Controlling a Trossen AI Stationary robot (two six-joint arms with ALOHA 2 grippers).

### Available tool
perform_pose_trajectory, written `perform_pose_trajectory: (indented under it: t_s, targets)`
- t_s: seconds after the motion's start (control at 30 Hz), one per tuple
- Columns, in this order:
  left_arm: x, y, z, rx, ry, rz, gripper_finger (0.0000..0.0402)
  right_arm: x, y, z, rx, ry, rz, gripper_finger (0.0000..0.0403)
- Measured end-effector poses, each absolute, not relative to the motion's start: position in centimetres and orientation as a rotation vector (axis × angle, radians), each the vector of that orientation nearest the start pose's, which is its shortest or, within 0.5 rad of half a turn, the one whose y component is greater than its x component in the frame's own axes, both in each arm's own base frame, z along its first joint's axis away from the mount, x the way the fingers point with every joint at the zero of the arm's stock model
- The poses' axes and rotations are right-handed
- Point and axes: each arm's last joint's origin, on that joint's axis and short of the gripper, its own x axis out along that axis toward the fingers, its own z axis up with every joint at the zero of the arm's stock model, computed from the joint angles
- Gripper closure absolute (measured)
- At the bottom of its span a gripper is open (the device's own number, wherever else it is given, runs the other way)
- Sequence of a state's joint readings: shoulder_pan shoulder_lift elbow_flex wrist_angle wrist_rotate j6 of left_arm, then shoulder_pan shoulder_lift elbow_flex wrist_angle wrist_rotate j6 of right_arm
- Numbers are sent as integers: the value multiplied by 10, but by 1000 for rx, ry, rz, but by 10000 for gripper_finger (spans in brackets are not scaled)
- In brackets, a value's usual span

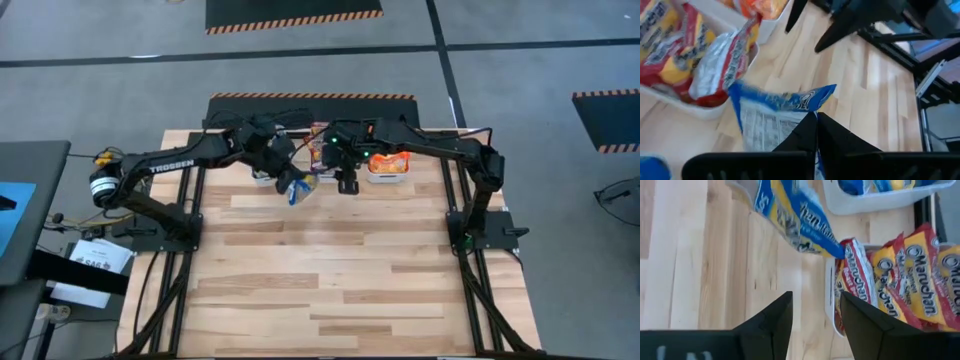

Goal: Sort Maruchan noodles
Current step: Put the blue noodle pack into the left white bin

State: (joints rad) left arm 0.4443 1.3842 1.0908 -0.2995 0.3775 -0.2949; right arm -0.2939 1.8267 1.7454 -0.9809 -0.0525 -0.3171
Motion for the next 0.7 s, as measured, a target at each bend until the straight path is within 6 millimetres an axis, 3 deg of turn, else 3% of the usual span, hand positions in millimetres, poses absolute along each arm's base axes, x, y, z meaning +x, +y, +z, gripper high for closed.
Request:
perform_pose_trajectory:
  t_s: [0.37,0.7]
  targets:
    - [269,134,298,-502,516,170,401,362,-125,313,-74,1081,-88,225]
    - [268,136,298,-508,515,157,401,363,-128,313,-81,1062,-94,225]
